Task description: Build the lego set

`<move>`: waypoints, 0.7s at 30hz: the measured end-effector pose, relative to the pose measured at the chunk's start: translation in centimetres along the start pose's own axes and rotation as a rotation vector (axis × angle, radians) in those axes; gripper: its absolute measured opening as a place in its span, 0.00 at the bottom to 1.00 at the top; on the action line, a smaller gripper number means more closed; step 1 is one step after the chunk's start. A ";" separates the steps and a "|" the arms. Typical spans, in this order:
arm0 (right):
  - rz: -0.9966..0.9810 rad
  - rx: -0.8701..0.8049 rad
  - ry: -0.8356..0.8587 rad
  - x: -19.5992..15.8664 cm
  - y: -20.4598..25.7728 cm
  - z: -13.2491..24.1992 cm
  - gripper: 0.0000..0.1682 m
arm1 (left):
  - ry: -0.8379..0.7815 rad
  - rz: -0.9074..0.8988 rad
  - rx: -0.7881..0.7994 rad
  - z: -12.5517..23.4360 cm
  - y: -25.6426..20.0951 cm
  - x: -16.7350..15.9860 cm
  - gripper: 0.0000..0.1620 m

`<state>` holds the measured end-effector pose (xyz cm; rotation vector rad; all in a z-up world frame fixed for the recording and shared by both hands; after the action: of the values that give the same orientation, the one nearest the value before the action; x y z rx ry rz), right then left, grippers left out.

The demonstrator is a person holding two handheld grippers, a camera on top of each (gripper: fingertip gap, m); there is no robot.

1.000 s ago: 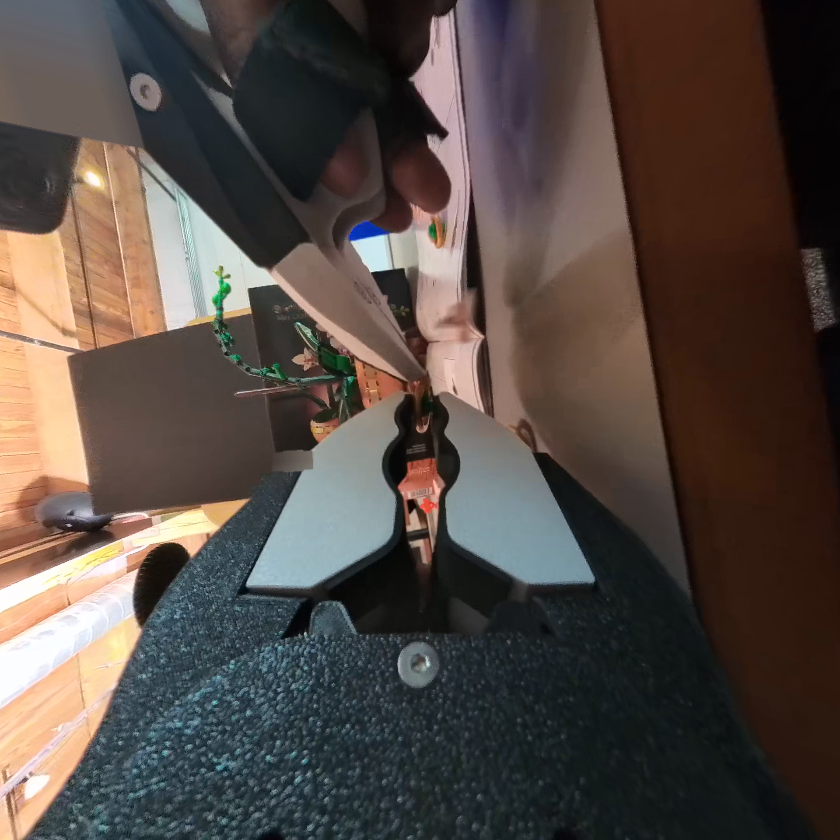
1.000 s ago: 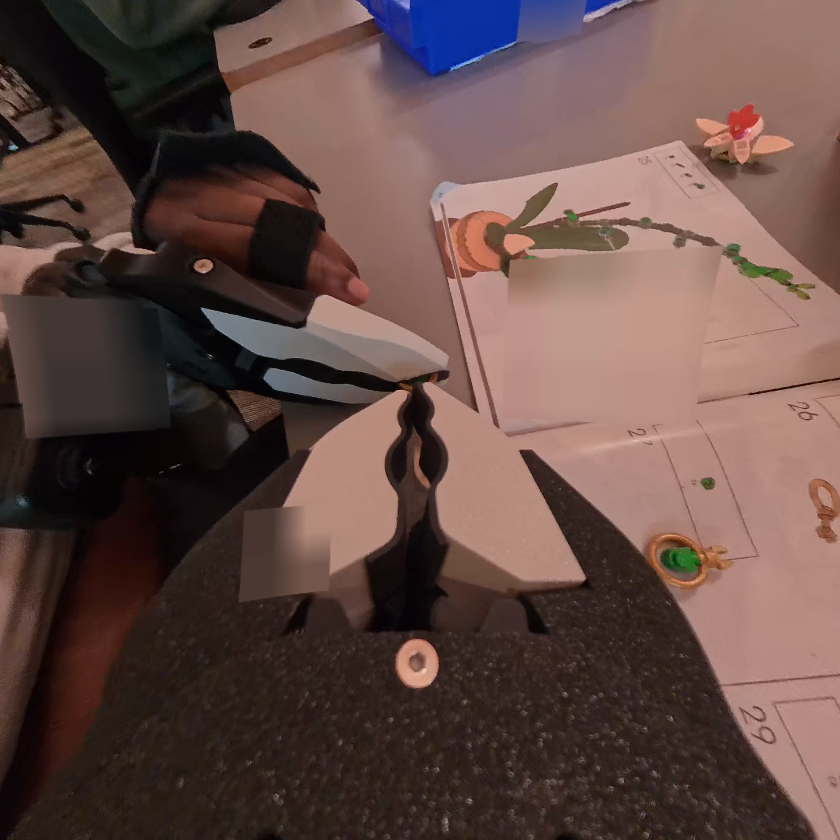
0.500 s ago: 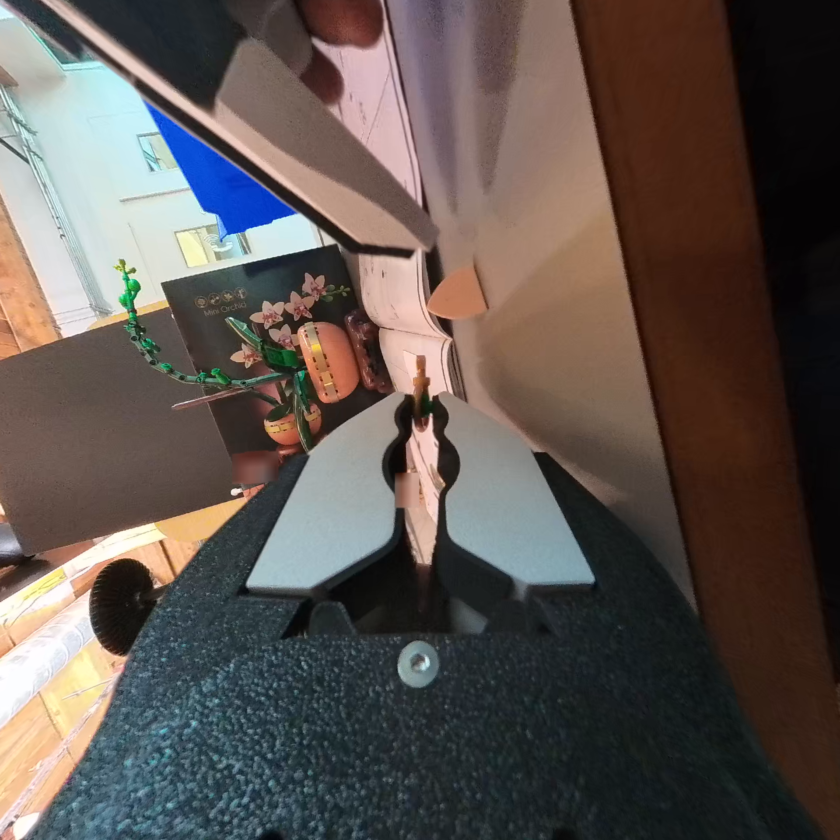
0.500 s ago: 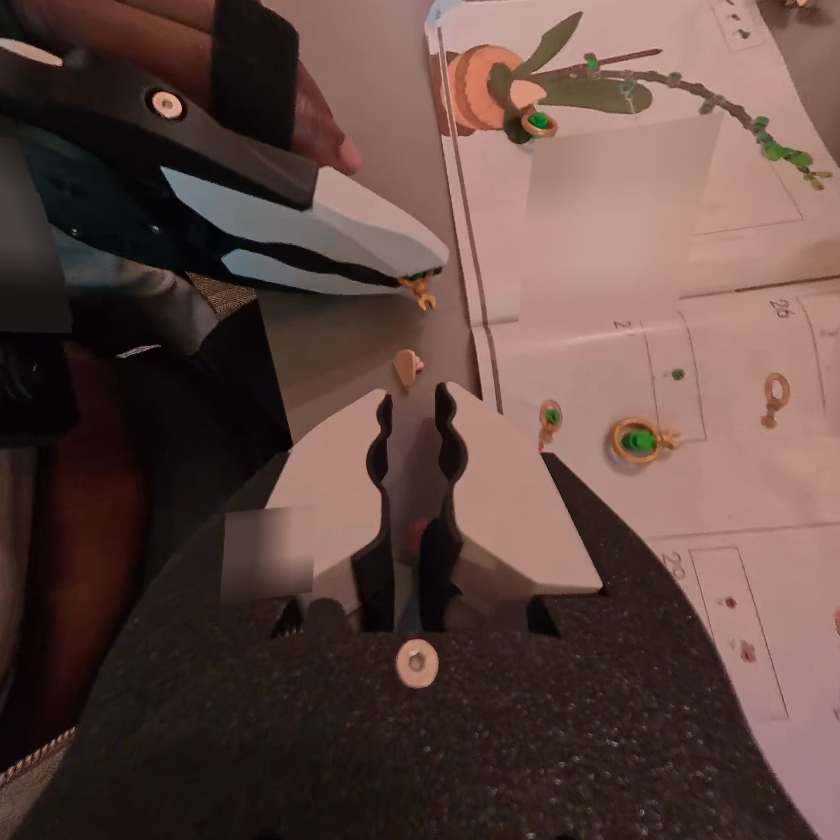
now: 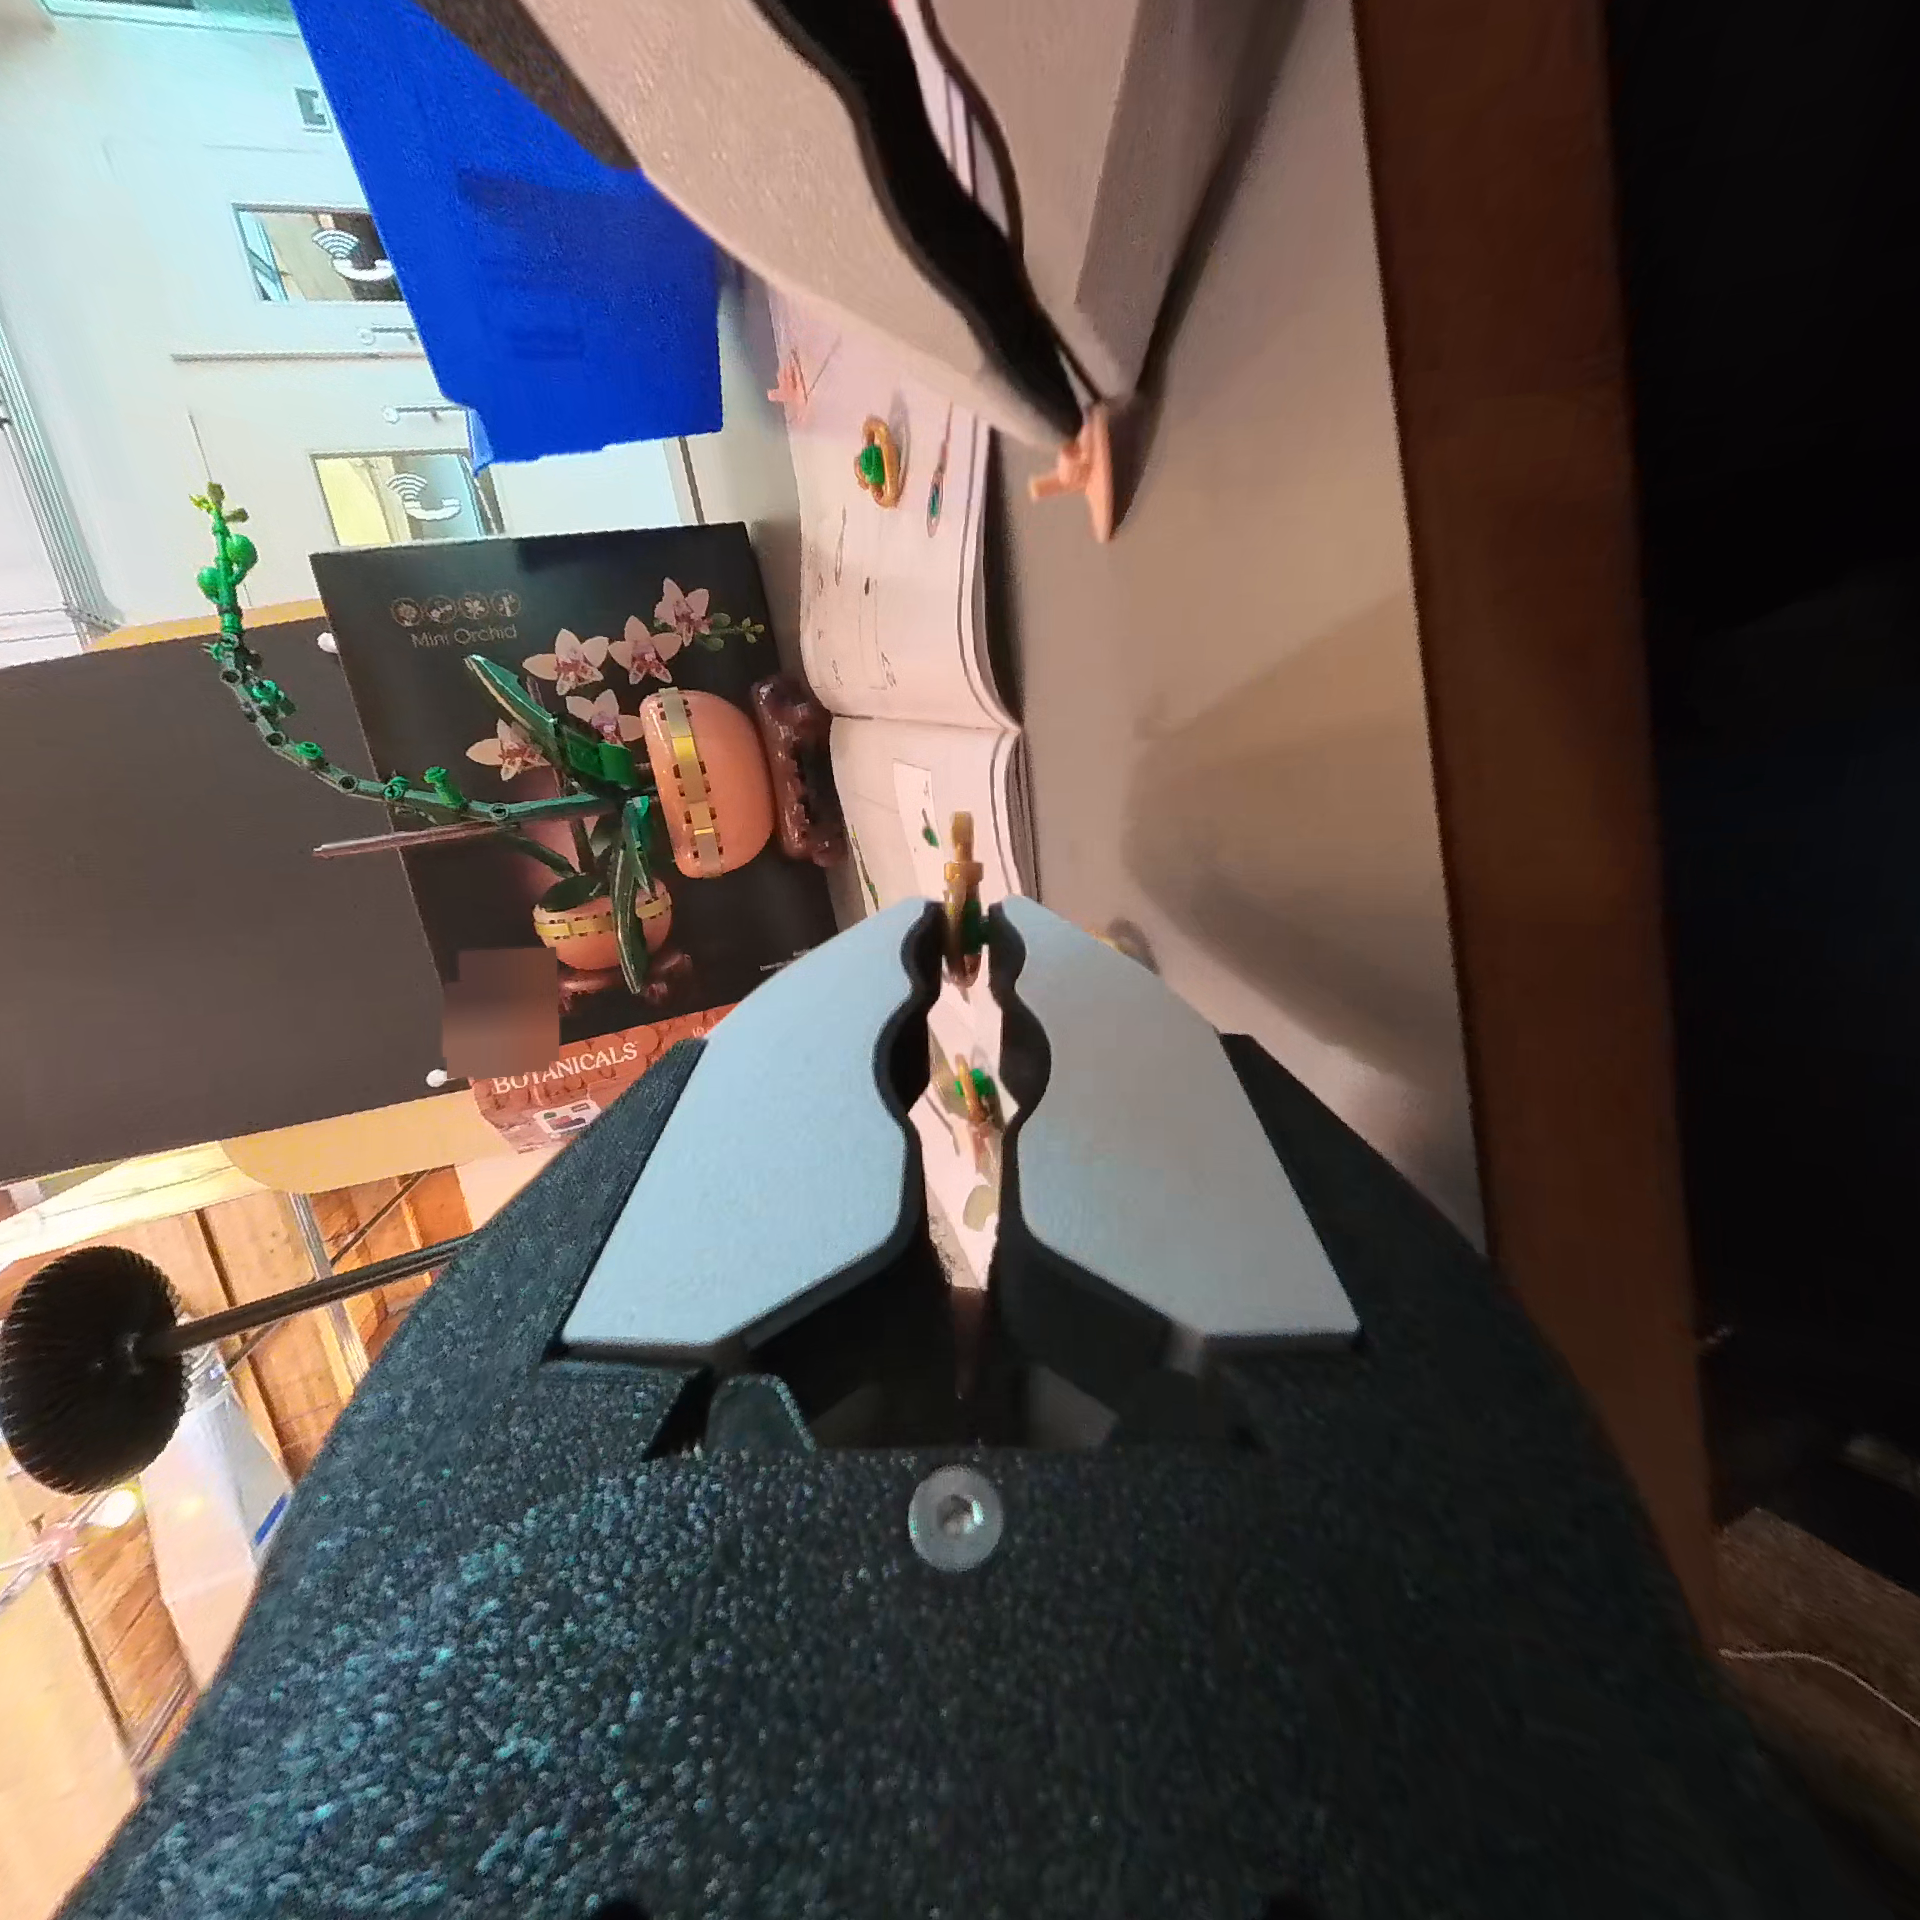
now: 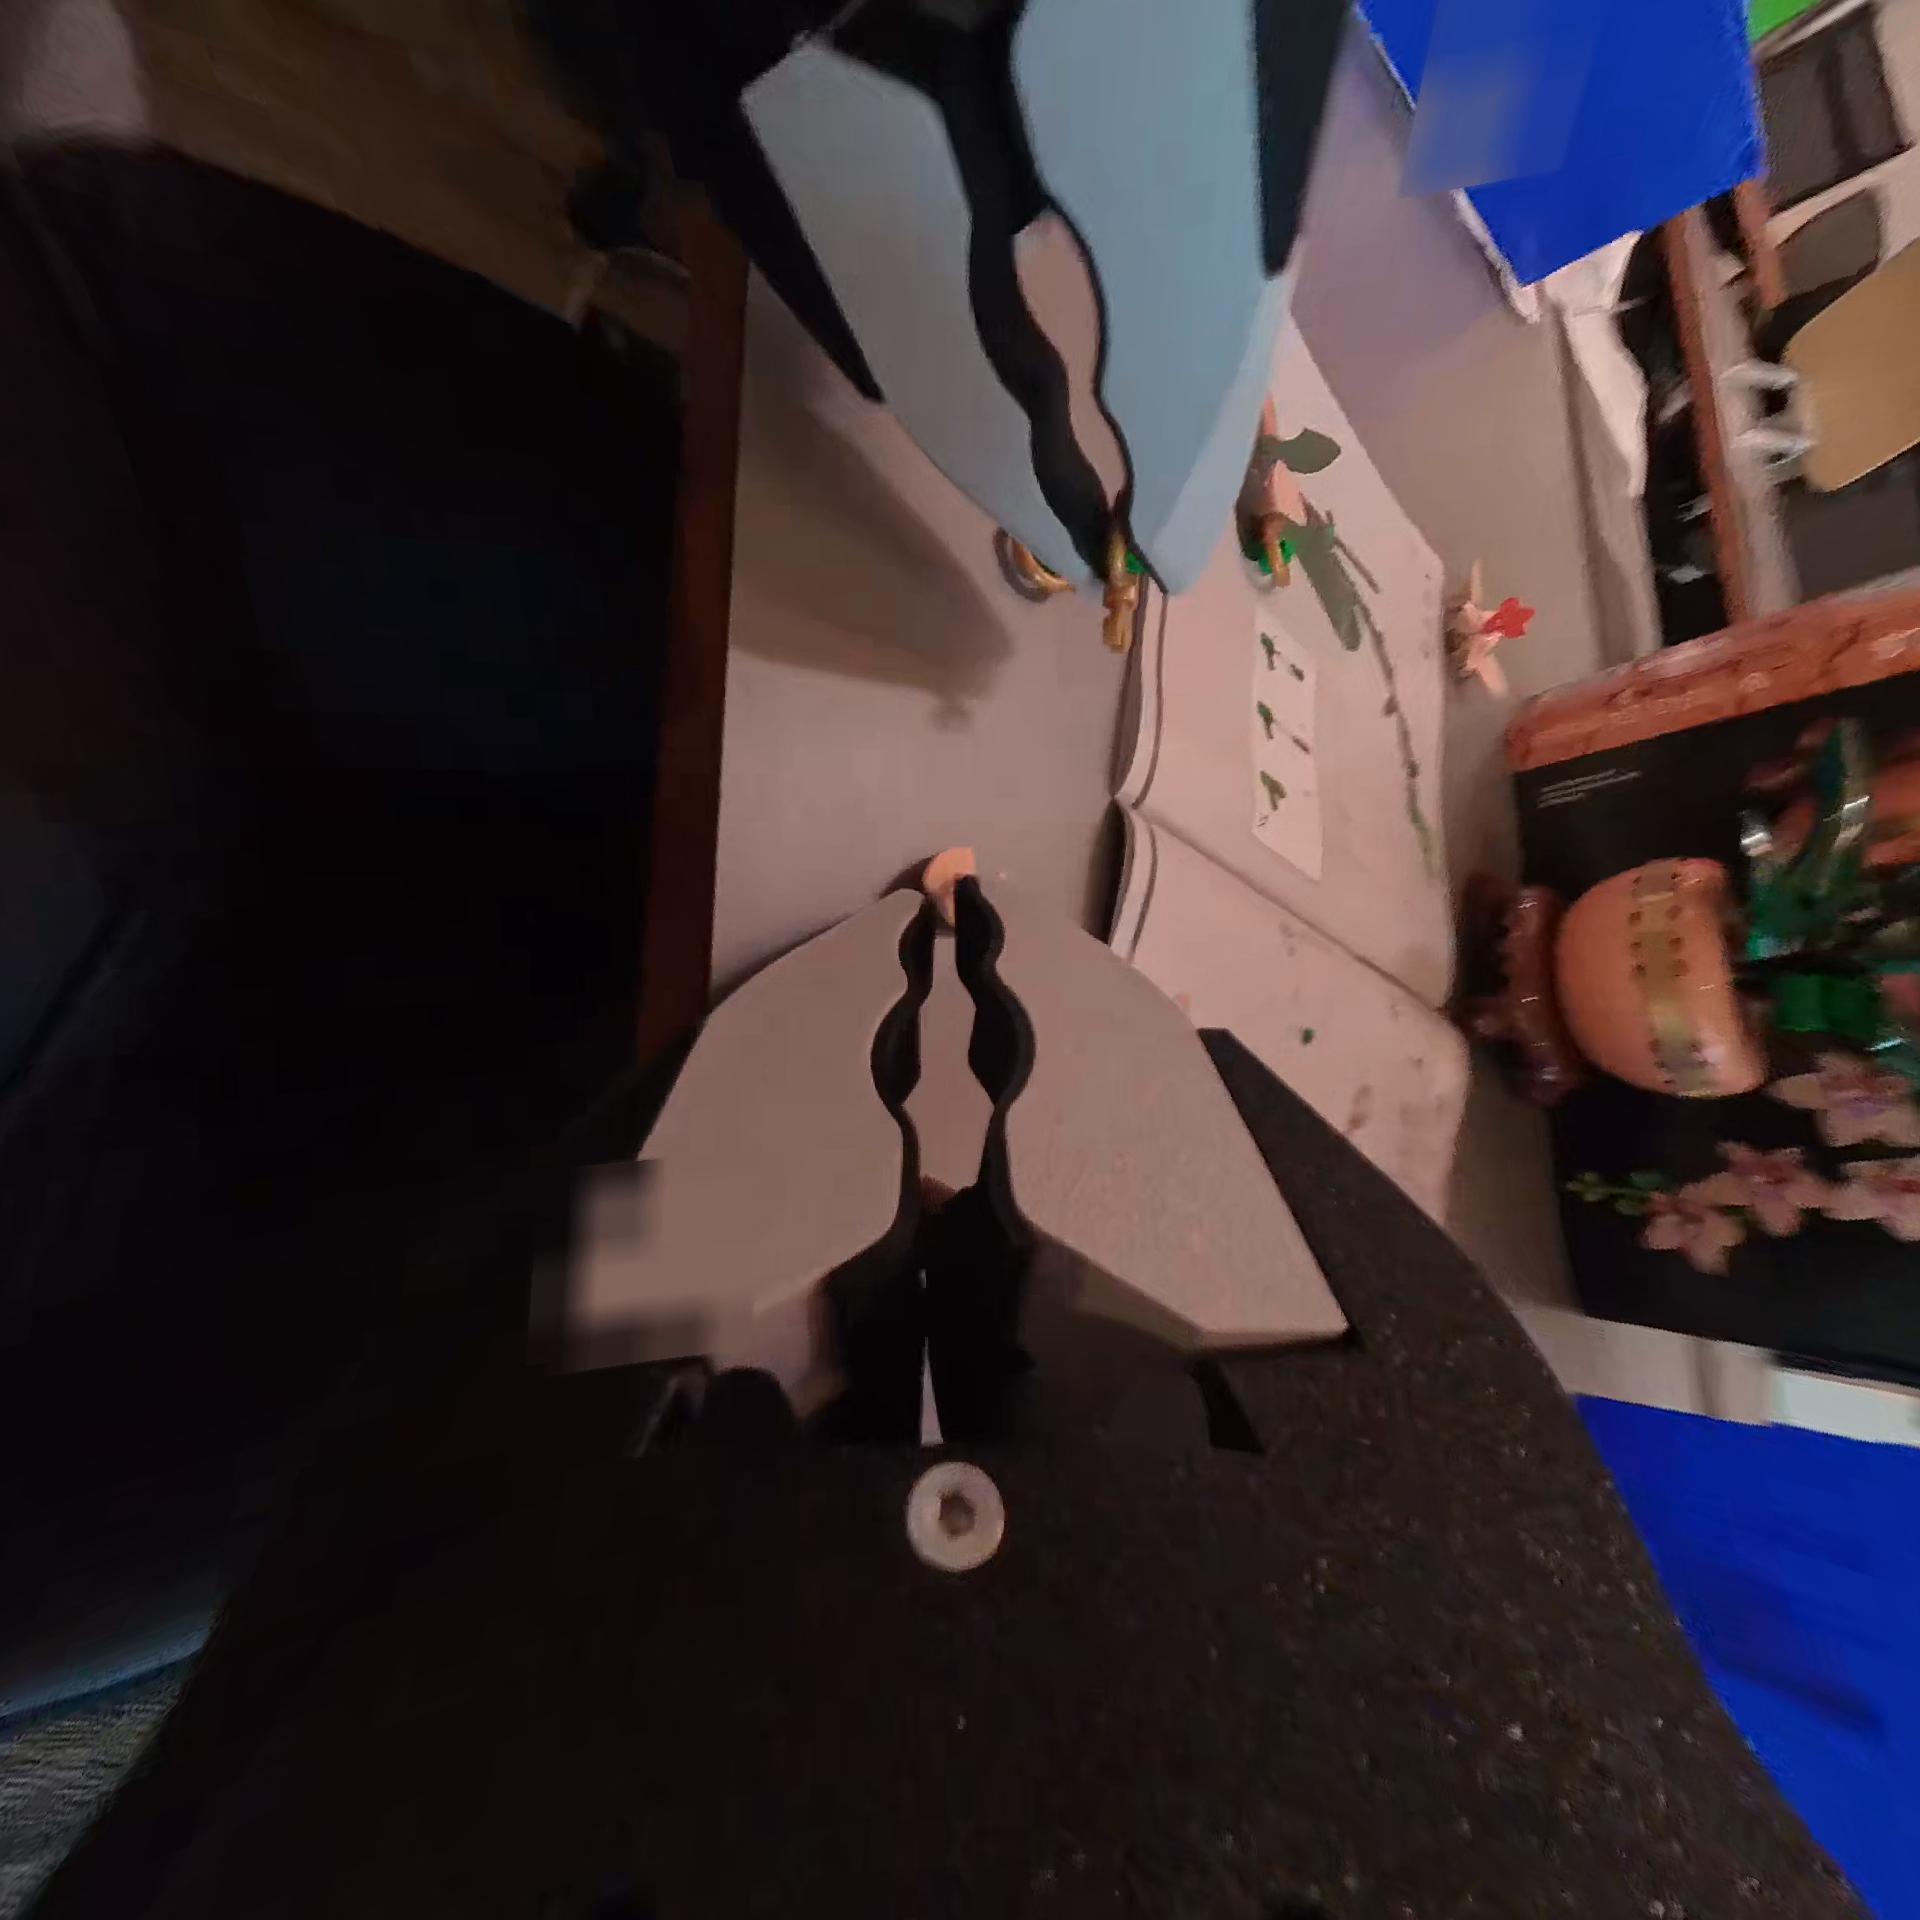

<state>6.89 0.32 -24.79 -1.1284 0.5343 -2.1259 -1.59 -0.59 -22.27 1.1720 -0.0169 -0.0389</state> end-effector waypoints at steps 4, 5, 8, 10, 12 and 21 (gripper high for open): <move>-0.335 0.071 -0.042 0.0 -0.5 1.1 0.13 | -0.041 0.047 -0.007 0.1 0.0 0.8 0.05; -0.442 0.045 -0.029 -0.3 -1.0 1.4 0.15 | -0.046 0.058 -0.003 0.2 0.0 0.8 0.05; -0.777 0.008 -0.017 0.0 -0.7 2.3 0.14 | -0.045 0.054 0.012 0.3 -0.1 0.8 0.05; -0.850 0.079 -0.027 1.0 1.5 2.6 0.17 | -0.045 0.039 0.005 0.3 -0.5 0.9 0.05; -0.761 0.015 0.070 -0.4 2.4 3.0 0.13 | -0.055 0.032 0.001 0.3 -0.7 1.2 0.05; -0.582 0.019 0.118 -0.2 -0.1 1.7 0.13 | -0.064 0.020 0.027 0.3 0.0 2.1 0.05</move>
<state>8.38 0.50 -23.88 -1.2619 0.2501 -2.6980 0.49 -0.96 -22.17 1.1972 -0.0854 -0.0590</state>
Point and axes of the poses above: each gripper's, where its closed fingertips meet, z back along the fingers, x out of its top, y = z × x across the jaws, the point moved 1 cm from there along z, back along the fingers, and after that the axes turned 3 degrees about -y, right-handed, at the moved point
